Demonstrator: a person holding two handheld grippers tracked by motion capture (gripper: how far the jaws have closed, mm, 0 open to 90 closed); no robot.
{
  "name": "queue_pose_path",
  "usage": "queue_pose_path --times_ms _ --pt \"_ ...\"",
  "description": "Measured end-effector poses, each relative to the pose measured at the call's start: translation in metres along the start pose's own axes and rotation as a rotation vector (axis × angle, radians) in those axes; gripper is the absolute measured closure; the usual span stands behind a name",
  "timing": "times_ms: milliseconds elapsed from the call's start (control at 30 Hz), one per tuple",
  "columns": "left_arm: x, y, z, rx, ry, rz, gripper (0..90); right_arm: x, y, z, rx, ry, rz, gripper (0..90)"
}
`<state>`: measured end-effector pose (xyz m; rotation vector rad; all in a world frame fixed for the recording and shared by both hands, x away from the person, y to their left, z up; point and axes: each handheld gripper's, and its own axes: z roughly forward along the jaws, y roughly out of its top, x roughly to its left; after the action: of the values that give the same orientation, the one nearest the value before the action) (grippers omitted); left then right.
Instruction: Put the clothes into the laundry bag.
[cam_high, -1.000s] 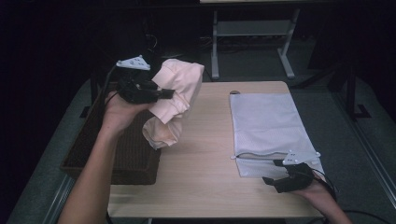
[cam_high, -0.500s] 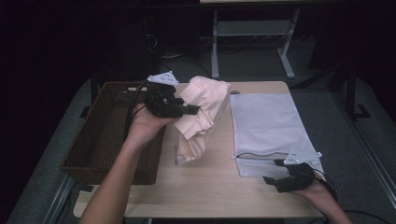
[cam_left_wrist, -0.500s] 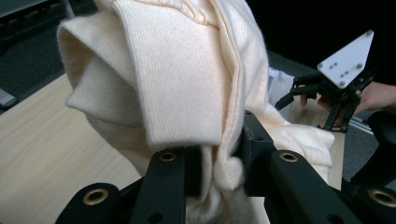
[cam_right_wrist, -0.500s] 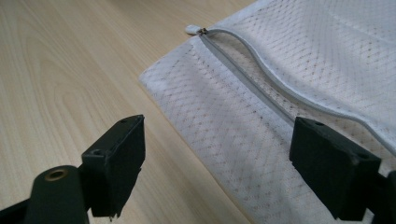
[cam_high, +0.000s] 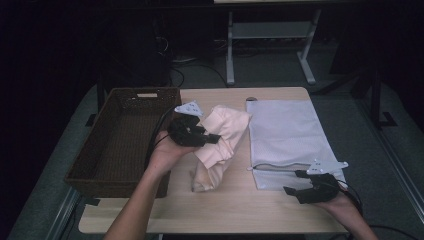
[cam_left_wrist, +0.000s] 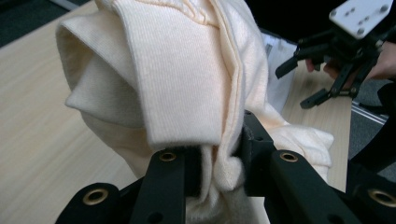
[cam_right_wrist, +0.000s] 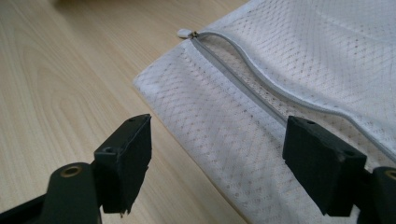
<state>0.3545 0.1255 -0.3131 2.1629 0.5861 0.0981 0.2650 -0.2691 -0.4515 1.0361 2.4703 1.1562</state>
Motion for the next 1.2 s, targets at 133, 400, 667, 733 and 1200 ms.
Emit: queue_pose_path --times_ms 133,400,667,733,1200 --pt "0.000 -0.013 0.007 0.004 0.004 -0.013 73.6 0.000 0.000 -0.001 -0.002 -0.016 -0.001 28.8" --pt "0.002 -0.031 0.017 0.001 -0.006 -0.034 73.5 -0.006 -0.001 -0.009 -0.022 -0.068 0.019 47.8" --pt "0.008 -0.043 0.022 0.021 -0.013 -0.039 73.4 -0.021 -0.009 -0.015 0.044 -0.129 0.040 74.8" --pt "0.008 -0.045 0.024 0.023 -0.017 -0.041 73.4 -0.027 -0.013 -0.015 0.085 -0.140 0.040 85.1" --pt "0.009 -0.045 0.018 0.016 -0.017 -0.040 73.4 -0.030 -0.014 -0.002 0.164 -0.126 0.010 89.7"
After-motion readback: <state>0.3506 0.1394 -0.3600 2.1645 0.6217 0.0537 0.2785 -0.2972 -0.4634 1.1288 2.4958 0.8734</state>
